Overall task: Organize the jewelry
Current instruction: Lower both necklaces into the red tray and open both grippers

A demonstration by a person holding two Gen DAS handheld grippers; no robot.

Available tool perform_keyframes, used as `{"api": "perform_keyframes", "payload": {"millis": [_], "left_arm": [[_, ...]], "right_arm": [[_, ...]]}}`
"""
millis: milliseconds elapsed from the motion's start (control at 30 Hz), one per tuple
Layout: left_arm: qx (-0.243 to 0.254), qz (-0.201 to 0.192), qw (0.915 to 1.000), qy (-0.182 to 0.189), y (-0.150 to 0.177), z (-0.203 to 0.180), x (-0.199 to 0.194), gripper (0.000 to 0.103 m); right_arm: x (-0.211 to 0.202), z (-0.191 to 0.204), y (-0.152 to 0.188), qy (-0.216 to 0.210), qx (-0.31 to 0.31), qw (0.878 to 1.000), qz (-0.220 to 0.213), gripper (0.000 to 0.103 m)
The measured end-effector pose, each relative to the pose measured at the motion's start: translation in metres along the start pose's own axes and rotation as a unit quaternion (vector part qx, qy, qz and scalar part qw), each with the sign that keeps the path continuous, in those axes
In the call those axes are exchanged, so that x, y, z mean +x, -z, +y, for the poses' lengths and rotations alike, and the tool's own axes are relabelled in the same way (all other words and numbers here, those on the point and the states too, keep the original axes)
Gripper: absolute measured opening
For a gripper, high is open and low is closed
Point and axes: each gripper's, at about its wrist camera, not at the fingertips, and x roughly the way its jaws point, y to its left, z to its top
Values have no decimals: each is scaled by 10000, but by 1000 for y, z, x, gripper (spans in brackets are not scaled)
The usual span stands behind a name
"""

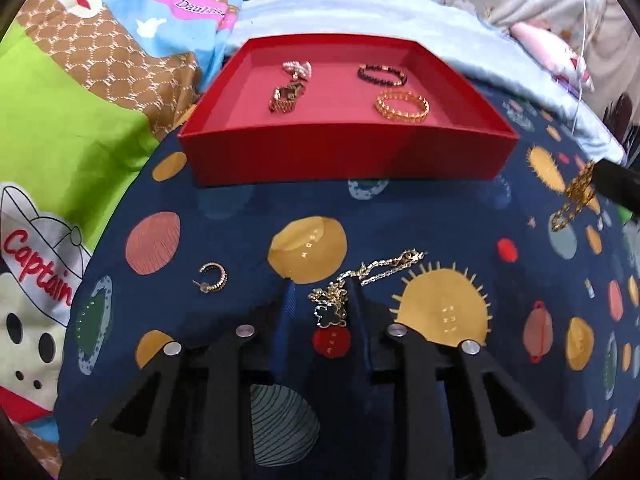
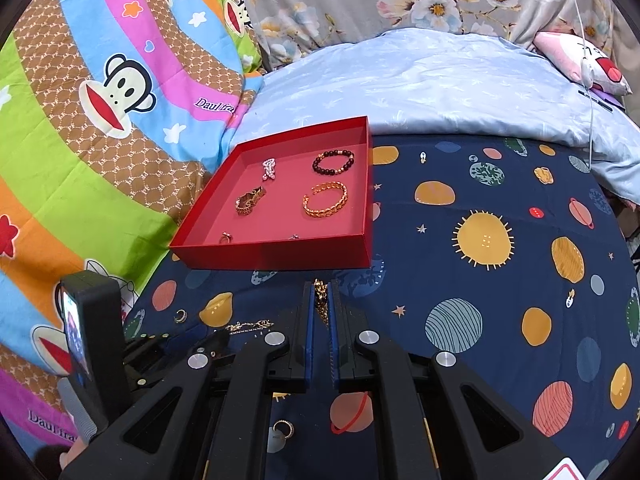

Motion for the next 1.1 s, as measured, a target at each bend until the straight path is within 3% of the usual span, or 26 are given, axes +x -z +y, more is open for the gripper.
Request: {"api": "perform_keyframes", "payload": {"millis": [33, 67, 300, 500, 767, 933, 1100], "left_arm": [[-2, -28, 10000, -9, 0, 0, 0, 18], [5, 8, 10000, 33, 1, 0, 1, 3], [-152, -198, 9991, 332, -9, 9, -30, 3], [-367, -685, 9946, 682, -43, 19, -79, 3], [-305, -1318, 9879, 763, -103, 25, -123, 3], [-229, -1589, 9847, 683, -137, 20, -123, 3], [-260, -1521, 9863, 577, -156, 21, -101, 3]], "right_arm": [[1, 0, 0, 1, 6, 10000, 11, 6], [2, -1, 0, -5, 17, 10000, 22, 6], [5, 3, -2, -41, -12, 10000, 10, 6], [1, 12, -11, -80, -121, 9999, -86, 6], [-1, 20, -44, -330, -210, 9989, -255, 6], [10, 28, -70, -387, -325, 9982, -327, 6], [30, 30, -87, -368, -338, 9983, -293, 6]]}}
